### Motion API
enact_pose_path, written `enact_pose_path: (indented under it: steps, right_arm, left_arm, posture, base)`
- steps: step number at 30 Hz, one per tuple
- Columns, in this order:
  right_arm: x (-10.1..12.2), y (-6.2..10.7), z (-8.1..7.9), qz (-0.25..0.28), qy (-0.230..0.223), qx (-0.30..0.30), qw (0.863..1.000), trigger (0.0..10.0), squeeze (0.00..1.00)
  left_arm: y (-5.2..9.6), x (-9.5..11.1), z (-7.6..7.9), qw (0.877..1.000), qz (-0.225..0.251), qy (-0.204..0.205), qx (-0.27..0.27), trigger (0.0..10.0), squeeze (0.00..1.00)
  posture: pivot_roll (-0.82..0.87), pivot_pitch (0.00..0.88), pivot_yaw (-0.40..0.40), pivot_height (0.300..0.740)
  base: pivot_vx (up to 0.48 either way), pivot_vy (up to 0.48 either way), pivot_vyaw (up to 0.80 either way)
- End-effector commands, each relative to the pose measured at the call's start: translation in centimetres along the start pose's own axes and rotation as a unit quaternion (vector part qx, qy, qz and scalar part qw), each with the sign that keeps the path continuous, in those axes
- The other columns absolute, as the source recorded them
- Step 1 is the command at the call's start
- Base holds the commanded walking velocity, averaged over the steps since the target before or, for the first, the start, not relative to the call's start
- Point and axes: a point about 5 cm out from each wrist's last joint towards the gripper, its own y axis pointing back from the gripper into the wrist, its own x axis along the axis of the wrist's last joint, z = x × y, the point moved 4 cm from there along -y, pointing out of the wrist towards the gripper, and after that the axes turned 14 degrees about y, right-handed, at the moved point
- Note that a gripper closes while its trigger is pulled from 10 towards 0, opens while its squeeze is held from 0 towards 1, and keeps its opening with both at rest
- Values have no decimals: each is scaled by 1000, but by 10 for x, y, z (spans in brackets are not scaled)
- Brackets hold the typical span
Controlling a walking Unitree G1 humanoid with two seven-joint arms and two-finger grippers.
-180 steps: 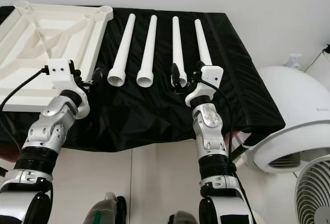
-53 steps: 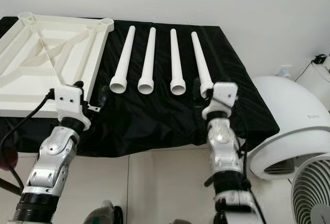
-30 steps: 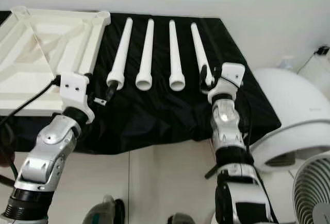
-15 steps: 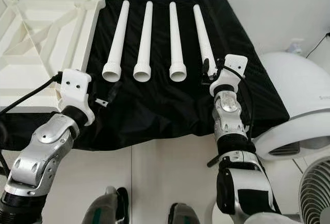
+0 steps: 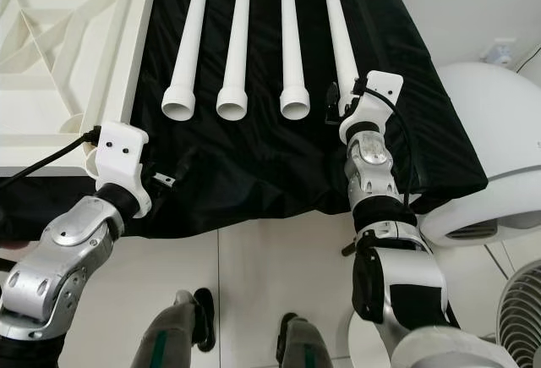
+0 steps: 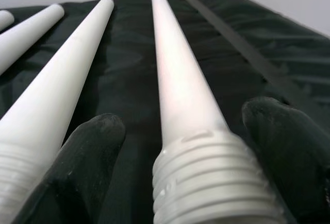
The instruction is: Building children table
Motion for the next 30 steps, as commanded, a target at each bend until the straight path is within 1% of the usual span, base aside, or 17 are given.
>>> enact_pose_path:
  steps: [1,7,9,12,18,19,20,21,24,25,27,28,30]
  right_arm:
    - [-8,0,-2,-20,-15,7,1000,10000,0]
    - [-14,0,-2,-38,-24,9,999,10000,0]
    - [-23,2,-2,-59,-30,6,998,10000,0]
    - [-29,3,-2,-71,-36,0,997,10000,0]
    - [-29,3,-1,-71,-36,-2,997,10000,0]
    - [-28,3,1,-66,-32,-5,997,4471,0]
    - [-28,3,1,-66,-32,-5,997,4471,0]
    - [-25,2,1,-58,-28,-4,998,824,0]
    - [-23,1,2,-54,-25,-3,998,1020,0]
    - [-22,1,2,-49,-21,-2,999,1882,0]
    - [-22,1,2,-49,-21,-2,999,1882,0]
    - [-21,0,2,-47,-17,-1,999,0,0]
    - [-20,0,2,-44,-14,-2,999,0,0]
  left_arm:
    - [5,-5,4,1000,-19,3,-20,10000,0]
    - [6,-4,4,1000,-22,4,-18,10000,0]
    - [7,-3,4,1000,-25,5,-16,10000,0]
    - [8,-2,4,1000,-25,7,-14,10000,0]
    - [8,-1,3,1000,-25,8,-13,10000,0]
    - [7,-1,3,1000,-25,8,-13,10000,0]
    - [7,-1,3,1000,-25,8,-13,10000,0]
    - [7,0,4,1000,-25,9,-12,10000,0]
    - [7,0,4,1000,-25,9,-12,10000,0]
    - [7,0,4,1000,-25,8,-11,10000,0]
    - [7,0,4,1000,-25,8,-11,10000,0]
    - [7,0,3,1000,-26,8,-10,10000,0]
    - [7,0,3,1000,-27,8,-9,10000,0]
  posture:
    - [136,265,14,740]
    - [138,268,13,740]
    - [139,269,13,740]
    - [139,268,14,740]
    - [140,266,15,740]
    - [140,264,17,740]
    - [140,264,17,740]
    - [141,262,19,740]
    - [142,262,18,740]
    - [142,261,19,740]
    - [142,261,19,740]
    - [142,260,18,740]
    - [143,258,18,740]
  base:
    - [0,0,0]
    - [0,0,0]
    - [0,0,0]
    - [0,0,0]
    - [0,0,0]
    - [0,0,0]
    - [0,0,0]
    - [0,0,0]
    - [0,0,0]
    - [0,0,0]
    - [0,0,0]
    - [0,0,0]
    - [0,0,0]
